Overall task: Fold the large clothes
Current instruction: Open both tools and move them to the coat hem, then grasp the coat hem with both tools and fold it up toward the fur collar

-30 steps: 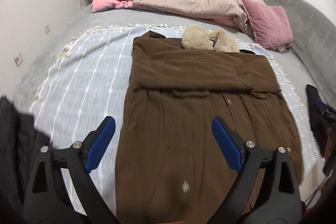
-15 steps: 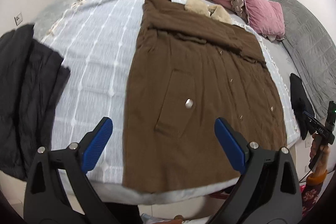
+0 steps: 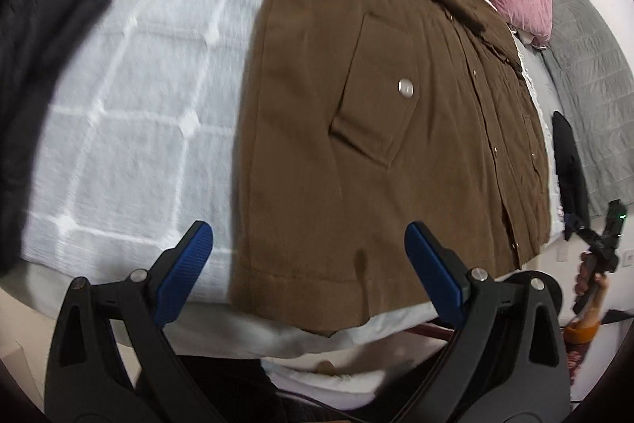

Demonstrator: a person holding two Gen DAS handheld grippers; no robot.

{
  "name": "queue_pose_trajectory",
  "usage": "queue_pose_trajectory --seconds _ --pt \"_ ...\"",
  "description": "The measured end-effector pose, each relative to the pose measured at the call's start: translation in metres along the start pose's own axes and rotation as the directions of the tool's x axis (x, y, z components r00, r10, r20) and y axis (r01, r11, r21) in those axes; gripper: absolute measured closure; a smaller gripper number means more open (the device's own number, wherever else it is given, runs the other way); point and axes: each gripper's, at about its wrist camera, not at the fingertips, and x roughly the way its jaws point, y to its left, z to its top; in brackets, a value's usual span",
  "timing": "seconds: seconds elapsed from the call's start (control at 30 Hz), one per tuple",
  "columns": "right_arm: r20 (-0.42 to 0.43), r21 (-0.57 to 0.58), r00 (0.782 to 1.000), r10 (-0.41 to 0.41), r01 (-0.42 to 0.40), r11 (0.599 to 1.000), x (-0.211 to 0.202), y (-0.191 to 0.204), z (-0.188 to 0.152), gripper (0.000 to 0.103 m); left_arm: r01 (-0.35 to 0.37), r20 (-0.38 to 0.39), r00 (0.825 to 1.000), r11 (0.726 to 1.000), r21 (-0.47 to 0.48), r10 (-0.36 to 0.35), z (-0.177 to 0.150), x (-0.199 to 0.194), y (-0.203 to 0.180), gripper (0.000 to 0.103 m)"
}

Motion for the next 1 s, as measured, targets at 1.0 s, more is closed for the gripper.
queue_pose_trajectory --seconds 1.0 --pt "-0.042 0.193 0.976 0.212 -0.200 0.961 0.062 -0.020 -0.005 0.055 0.033 -0.036 0.999 0.999 0.025 -0.032 -0.004 0.013 -0.008 0.038"
